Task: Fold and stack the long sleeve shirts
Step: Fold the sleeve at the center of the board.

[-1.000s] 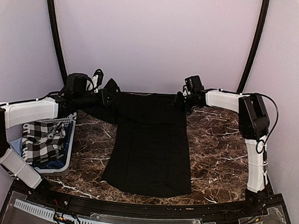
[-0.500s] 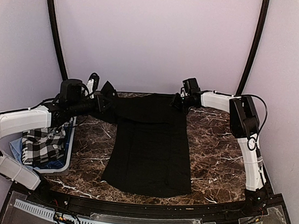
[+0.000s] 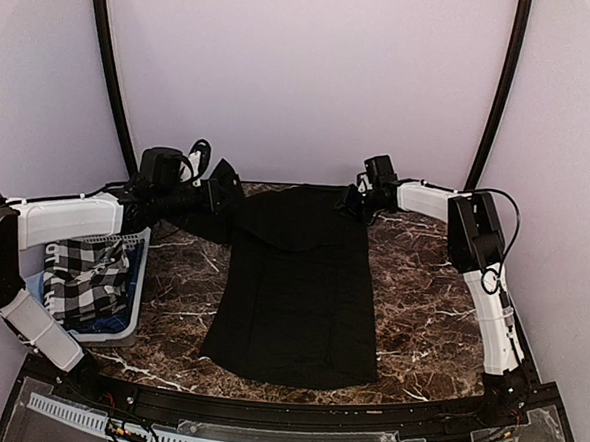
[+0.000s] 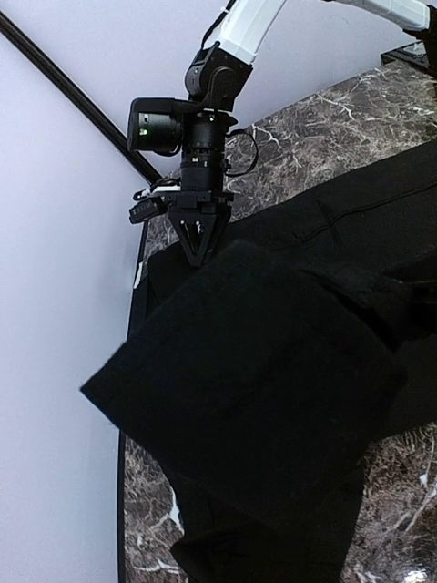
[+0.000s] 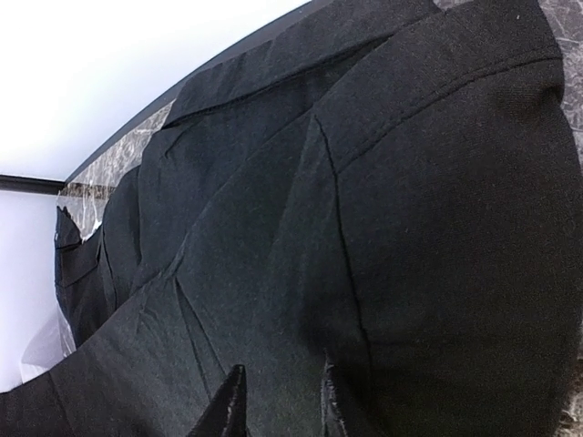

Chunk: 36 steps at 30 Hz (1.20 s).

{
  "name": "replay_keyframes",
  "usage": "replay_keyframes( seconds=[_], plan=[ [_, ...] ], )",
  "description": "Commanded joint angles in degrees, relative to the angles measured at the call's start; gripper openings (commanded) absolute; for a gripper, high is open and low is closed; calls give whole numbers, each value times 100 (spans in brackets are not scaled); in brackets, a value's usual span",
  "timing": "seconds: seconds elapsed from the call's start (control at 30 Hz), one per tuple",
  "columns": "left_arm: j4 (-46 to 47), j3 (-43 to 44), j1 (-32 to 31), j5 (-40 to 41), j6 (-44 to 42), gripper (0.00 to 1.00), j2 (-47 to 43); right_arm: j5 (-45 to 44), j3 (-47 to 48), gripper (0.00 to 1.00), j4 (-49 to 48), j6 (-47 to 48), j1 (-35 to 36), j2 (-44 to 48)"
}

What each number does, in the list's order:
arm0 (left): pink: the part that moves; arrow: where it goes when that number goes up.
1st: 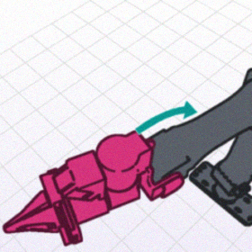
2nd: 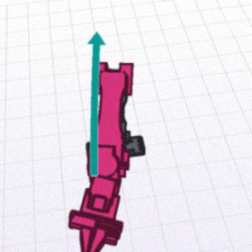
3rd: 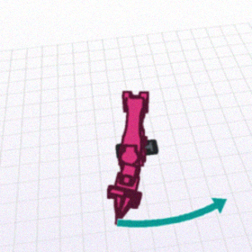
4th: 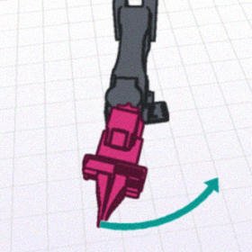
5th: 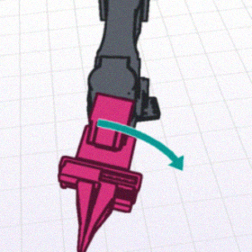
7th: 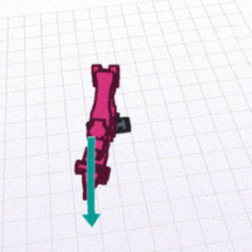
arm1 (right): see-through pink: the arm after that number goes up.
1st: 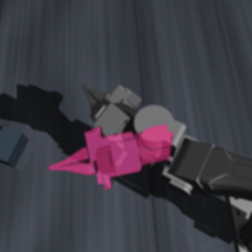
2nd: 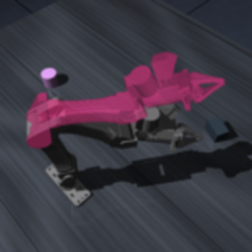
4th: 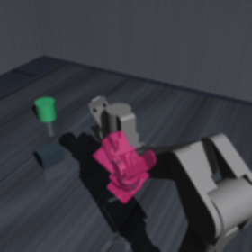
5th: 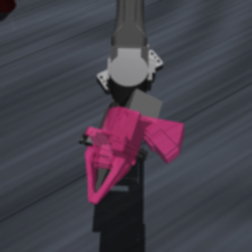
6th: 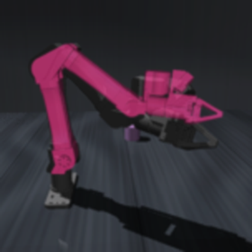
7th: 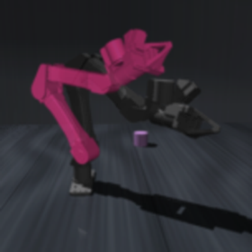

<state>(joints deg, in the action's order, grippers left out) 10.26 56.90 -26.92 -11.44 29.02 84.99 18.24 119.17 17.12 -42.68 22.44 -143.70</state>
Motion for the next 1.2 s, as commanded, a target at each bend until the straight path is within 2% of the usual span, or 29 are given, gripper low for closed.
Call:
replay_keyframes(
  seconds=[0.0, 0.13, 0.3, 0.5, 0.63, 0.9, 1.17],
  plan=[
    [119, 714, -24, -771, -320, 1, 326, 117, -336, 27, -52, 405, -27, 807],
    [-185, 1429, -187, -1581, -716, 1, 903, -146, -984, 31, -172, 565, -34, 1623],
    [-699, 2205, -596, -2210, -1318, 1, 1693, -685, -2195, 34, -648, 525, -39, 2979],
    [-1509, 3023, -1132, -2589, -1794, 1, 2500, -1267, -4000, 35, -1322, 313, -33, 4585],
    [-1982, 3230, -1447, -2667, -2072, 1, 2857, -1586, -4863, 35, -1412, 271, -25, 5458],
    [-2502, 3445, -1939, -2811, -2284, 1, 3290, -2100, -5969, 36, -1391, 337, 83, 6805],
    [-3056, 3641, -2255, -2792, -2555, 1, 3605, -2231, -6408, 36, -1123, 414, 223, 7395]
  ],
)
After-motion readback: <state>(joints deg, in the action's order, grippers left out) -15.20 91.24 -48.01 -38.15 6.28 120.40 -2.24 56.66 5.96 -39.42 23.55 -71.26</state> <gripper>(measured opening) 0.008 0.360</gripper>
